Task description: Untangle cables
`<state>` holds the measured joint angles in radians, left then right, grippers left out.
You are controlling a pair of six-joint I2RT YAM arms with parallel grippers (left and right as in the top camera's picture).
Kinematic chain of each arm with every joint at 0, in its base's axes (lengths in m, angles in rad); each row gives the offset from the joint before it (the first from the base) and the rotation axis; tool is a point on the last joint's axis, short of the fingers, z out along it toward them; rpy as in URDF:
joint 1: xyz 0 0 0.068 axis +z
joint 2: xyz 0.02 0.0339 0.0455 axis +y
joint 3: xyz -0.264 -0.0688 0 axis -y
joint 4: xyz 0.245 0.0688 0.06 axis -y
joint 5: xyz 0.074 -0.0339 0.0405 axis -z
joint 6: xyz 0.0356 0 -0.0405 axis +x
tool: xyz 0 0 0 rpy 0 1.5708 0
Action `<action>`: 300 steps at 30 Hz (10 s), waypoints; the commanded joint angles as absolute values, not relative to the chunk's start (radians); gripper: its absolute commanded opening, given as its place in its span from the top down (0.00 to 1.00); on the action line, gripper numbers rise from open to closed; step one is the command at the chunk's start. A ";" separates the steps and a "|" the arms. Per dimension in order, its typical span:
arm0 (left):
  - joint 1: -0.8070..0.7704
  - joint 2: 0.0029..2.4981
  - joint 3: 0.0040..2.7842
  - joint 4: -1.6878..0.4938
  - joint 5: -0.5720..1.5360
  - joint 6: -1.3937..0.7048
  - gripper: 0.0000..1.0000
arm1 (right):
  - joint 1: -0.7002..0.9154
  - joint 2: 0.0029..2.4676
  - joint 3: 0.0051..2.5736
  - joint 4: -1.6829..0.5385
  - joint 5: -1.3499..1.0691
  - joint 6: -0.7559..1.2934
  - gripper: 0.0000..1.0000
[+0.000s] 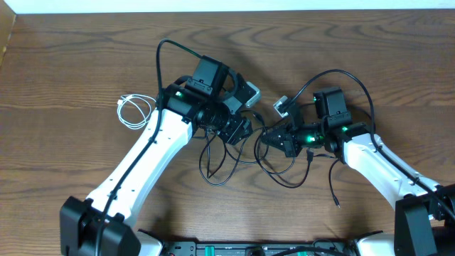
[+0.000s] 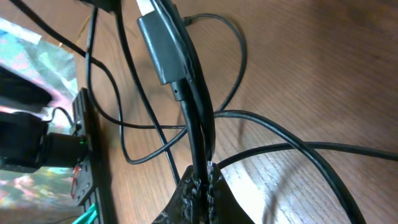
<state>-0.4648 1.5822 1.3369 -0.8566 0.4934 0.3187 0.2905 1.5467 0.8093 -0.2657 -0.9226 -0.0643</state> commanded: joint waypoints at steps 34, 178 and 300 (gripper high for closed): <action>-0.320 1.671 1.342 -0.864 0.505 0.026 0.47 | 0.270 1.549 0.809 -0.256 -0.787 0.099 0.99; -0.461 1.797 1.332 -0.645 -0.169 -0.170 0.92 | 0.795 1.655 0.803 -0.673 -0.161 0.216 0.96; -0.527 1.794 1.406 -0.815 -0.232 -0.118 0.05 | 0.356 1.244 0.356 0.001 -0.234 0.661 0.99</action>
